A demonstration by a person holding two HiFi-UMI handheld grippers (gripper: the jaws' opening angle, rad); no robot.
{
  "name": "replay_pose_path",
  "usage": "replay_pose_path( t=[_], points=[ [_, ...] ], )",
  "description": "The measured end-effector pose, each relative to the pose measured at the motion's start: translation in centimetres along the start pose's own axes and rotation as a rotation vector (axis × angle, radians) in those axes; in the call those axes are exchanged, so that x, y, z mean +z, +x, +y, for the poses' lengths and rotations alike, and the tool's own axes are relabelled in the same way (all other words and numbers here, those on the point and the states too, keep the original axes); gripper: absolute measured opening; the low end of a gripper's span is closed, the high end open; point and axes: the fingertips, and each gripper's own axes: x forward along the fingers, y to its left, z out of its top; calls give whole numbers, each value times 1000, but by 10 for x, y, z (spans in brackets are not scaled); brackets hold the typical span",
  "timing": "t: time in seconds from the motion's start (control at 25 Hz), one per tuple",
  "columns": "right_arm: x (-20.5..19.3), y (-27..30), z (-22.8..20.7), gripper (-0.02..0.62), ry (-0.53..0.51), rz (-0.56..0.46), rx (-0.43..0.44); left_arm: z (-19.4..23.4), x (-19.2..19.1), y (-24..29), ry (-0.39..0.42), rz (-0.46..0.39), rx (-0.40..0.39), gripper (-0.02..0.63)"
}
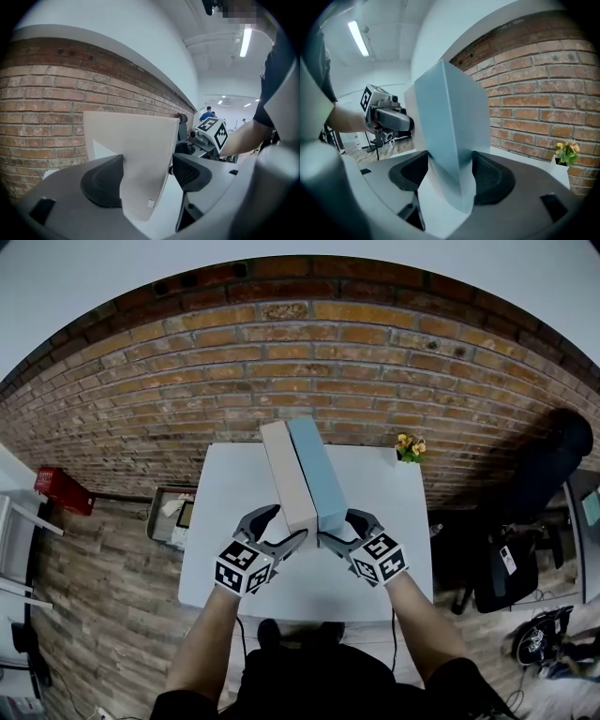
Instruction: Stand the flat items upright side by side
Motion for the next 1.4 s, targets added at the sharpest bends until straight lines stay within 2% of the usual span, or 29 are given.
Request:
replay_pose_path(
  t=[0.16, 0.32, 0.56, 0.84, 1.16, 1.4],
  points=[
    [4, 9, 4, 302, -1, 14, 16, 10, 2, -3, 17, 20, 6, 345],
    [6, 16, 14, 273, -58, 30, 41, 21, 0, -11, 13, 37, -9, 345],
    [9, 18, 13, 304, -81, 38, 70, 23, 1, -16, 22, 41, -21, 345],
    [16, 33, 25, 287, -160, 47, 71, 31, 1, -11, 96, 75, 16, 346],
    [21, 44, 27, 305, -116, 42, 16, 49, 0, -23, 35, 47, 16, 359],
    [21, 33, 22, 308, -68, 39, -65, 48, 1, -34, 38, 19, -46, 359]
  ],
)
